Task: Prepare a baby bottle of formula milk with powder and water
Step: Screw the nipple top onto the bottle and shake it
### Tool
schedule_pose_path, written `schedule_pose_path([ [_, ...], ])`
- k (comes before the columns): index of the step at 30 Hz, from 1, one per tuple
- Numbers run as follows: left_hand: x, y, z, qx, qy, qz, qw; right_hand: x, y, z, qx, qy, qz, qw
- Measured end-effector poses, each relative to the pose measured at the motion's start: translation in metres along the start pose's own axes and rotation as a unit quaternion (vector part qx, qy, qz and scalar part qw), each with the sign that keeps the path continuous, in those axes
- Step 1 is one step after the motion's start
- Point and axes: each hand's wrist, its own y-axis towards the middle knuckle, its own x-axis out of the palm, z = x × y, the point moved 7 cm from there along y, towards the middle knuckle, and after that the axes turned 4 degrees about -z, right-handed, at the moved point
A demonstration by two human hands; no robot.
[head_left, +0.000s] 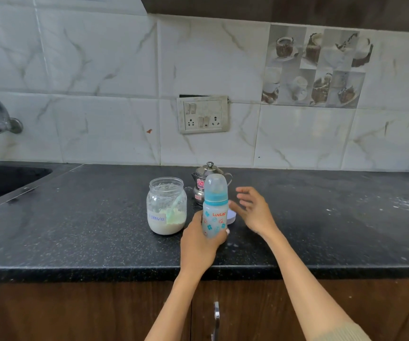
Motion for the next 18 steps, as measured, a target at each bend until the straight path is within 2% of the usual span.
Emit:
schedule_pose_path([
  [3,0.002,0.002,-0.002,-0.006,-0.002,-0.004,1.0,0.02,0.005,0.011,0.025,-0.107,-0.091,0.99],
  [8,0.003,0.005,-0.004,-0.013,0.011,-0.006,1.0,0.031,0.011,0.019,0.032,-0.142,-0.129,0.981],
  [18,0.004,0.006,-0.001,-0.018,0.031,-0.002,0.999,0.027,0.009,0.019,0.032,-0.125,-0.094,0.987],
])
